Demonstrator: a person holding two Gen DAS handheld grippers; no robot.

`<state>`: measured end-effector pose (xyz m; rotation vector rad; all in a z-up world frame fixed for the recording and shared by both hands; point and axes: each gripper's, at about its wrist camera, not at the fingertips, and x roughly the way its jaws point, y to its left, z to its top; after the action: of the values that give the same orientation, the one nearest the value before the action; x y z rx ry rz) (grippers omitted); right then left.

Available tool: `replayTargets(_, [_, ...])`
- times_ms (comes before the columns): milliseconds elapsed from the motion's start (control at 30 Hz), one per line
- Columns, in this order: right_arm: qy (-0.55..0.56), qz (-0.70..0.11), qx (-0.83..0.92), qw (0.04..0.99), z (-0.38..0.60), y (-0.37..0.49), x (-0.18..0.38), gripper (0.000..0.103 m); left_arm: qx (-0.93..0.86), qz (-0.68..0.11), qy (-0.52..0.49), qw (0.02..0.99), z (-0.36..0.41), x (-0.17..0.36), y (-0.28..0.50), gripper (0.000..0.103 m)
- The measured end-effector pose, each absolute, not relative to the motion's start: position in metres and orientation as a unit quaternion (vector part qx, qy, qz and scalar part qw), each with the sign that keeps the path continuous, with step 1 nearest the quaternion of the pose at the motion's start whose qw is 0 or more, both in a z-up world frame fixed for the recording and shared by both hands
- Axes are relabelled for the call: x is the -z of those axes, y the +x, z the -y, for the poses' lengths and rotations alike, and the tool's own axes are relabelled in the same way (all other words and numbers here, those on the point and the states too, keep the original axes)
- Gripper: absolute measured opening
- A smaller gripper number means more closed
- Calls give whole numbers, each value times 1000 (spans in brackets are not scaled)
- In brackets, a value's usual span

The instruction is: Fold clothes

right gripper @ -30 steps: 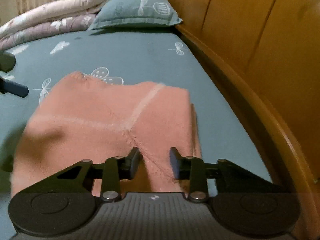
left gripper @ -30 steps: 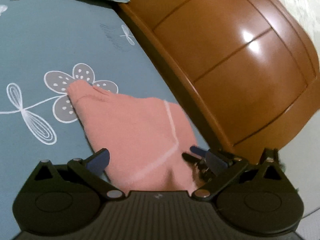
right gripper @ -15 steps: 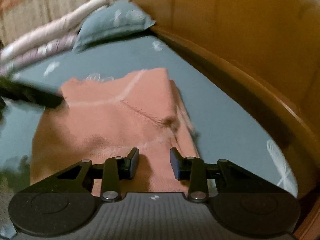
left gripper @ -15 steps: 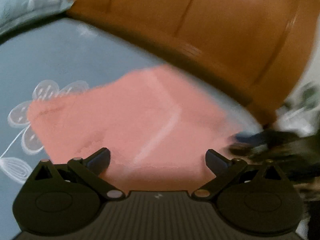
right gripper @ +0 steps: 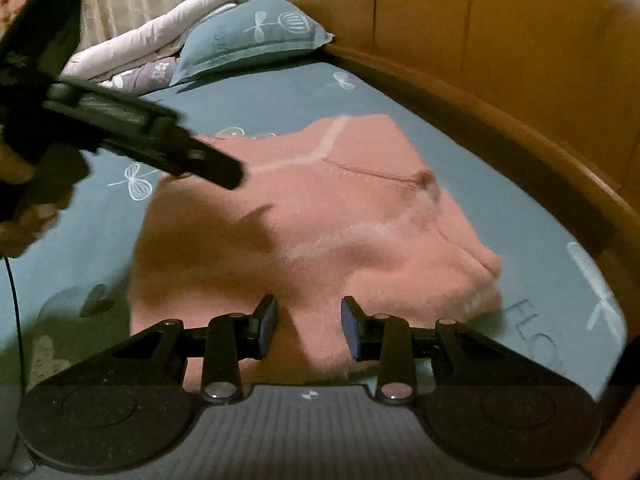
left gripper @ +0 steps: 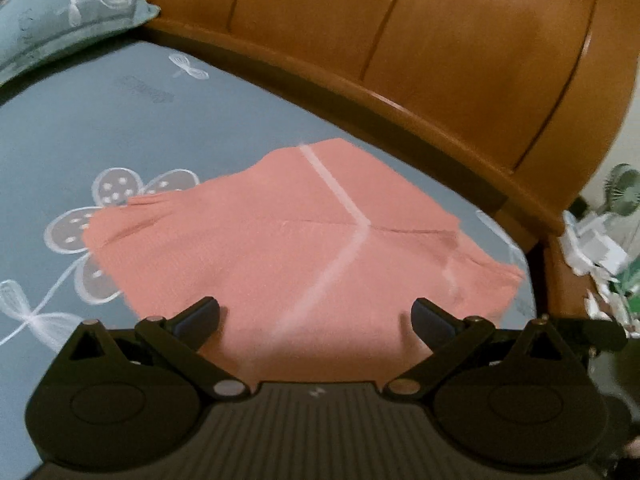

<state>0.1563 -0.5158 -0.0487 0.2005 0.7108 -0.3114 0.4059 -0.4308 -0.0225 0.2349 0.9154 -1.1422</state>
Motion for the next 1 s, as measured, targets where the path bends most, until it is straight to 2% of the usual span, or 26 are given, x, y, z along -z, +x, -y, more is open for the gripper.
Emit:
replayTargets(133, [87,-311,109,940,490,160,38,42,514,-397,119,751,398,13,399,102])
replayTargets(300, [65,-366,90,924,474,177,65,44,481,-366,155,781,363,15,382,102])
replayTargets(400, [73,-358,92,927,483,177,50,45,460,-352,170,797,340,18,372,102])
replayTargets(567, [22,-310,155,938,523,211,16,45,437,-340,174,814,321,17,360,102])
replayTargets(800, [23,-353,201,914,592,274,54,41,413,-356,150,824,302,19,357,102])
replayTargets(867, [29,-355,190,915,602,280,53,39,410,-361,152,823,299,19,356,102])
replayTargets(900, [28,-359,189,914,607,284,53,34,410,-364,154,822,298,19,355,102])
replayTargets(1000, [46,-369,183,910,614,287,49,34,415,-362,156,820,295,16,349,102])
